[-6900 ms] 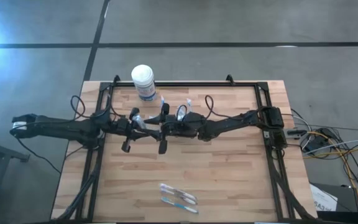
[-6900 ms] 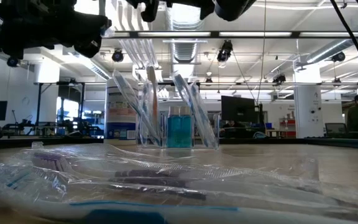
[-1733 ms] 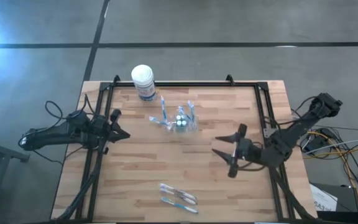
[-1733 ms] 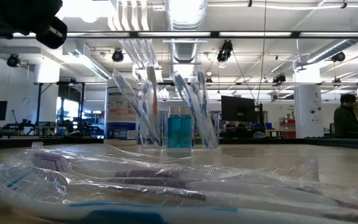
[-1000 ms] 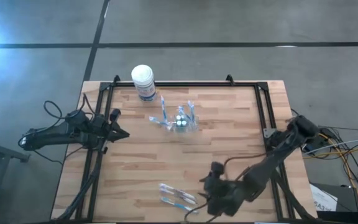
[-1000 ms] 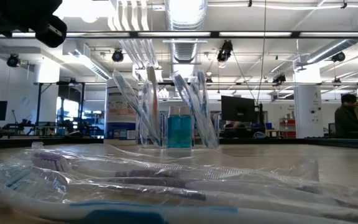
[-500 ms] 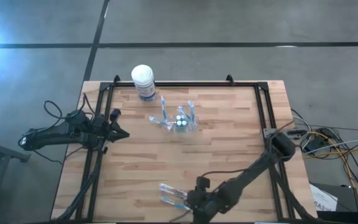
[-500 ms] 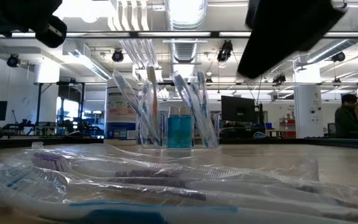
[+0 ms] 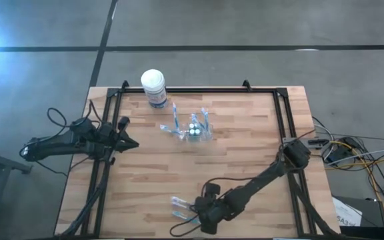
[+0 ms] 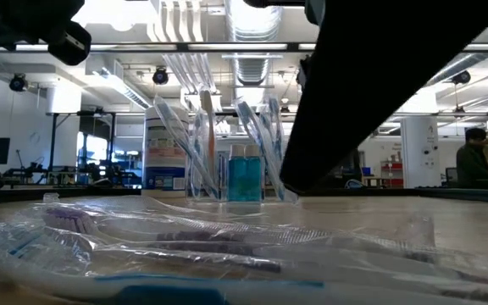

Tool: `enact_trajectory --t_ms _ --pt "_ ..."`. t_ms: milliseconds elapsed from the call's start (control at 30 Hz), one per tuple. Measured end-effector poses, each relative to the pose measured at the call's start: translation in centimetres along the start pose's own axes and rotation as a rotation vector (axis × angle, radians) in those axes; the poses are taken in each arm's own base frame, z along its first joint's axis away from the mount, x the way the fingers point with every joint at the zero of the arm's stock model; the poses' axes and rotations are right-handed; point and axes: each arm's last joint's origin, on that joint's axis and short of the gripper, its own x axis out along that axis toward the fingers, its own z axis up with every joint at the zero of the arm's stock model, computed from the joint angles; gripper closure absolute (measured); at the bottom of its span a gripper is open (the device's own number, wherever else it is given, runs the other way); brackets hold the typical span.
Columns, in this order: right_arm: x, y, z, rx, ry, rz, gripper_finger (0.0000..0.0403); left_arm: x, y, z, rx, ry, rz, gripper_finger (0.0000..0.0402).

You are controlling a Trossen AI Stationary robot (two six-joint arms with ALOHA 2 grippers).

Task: Pick & Place toothbrushing station
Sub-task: Put the violet toothbrush in the transparent organizer

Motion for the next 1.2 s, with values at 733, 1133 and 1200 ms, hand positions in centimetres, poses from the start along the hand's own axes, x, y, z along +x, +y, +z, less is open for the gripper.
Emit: enact_trajectory --t_ms 733,1133,1200 --pt "0.5 -0.7 0.9 -0.022 -0.013 0.034 0.0293 0.0 0.0 0.0 0.0 0.005 0.001 0.0376" --pt "0.8 -0.8 0.7 -0.011 -0.017 0.047 0.0291 0.0 0.0 -0.1 -0.002 0.005 0.002 0.0376" --pt "1.0 -1.0 0.5 -0.01 -0.005 0.046 0.0288 0.0 0.0 -0.1 -0.002 0.005 0.002 0.0376"
